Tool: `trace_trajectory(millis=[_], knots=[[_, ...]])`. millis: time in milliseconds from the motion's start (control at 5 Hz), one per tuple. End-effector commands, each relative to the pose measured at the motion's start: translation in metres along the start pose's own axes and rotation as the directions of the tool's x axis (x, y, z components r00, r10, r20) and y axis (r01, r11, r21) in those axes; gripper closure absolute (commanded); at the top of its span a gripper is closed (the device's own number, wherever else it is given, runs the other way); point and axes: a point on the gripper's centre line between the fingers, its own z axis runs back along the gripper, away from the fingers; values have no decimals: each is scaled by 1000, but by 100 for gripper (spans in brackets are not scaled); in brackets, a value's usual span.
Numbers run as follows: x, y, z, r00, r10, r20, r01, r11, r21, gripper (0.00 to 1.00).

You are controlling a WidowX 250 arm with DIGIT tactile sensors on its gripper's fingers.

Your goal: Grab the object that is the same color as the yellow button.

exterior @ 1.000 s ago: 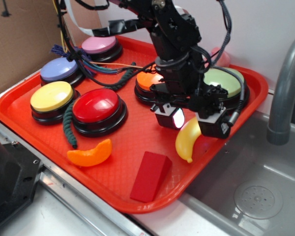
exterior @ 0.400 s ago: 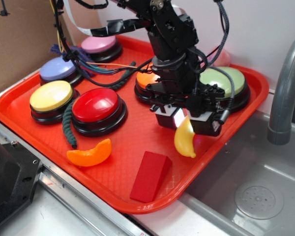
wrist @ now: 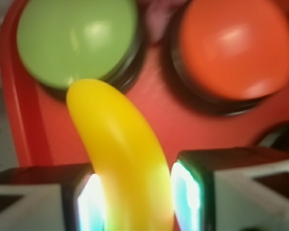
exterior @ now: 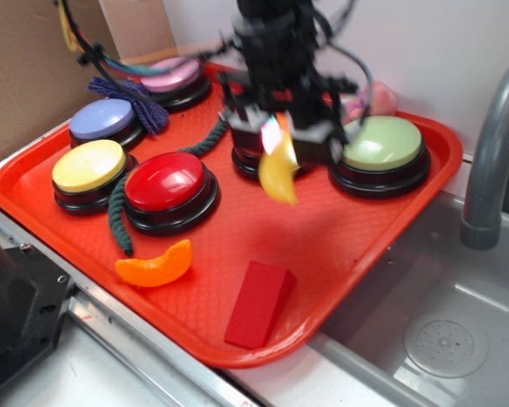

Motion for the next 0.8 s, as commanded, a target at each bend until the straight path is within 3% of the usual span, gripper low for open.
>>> trace_trajectory(millis=[0,400,600], knots=[[37,60,72,991,66,114,-69,997,19,100],[44,114,101,986,107,131,-113,992,46,100],[44,126,102,990,108,86,-111,993,37,100]])
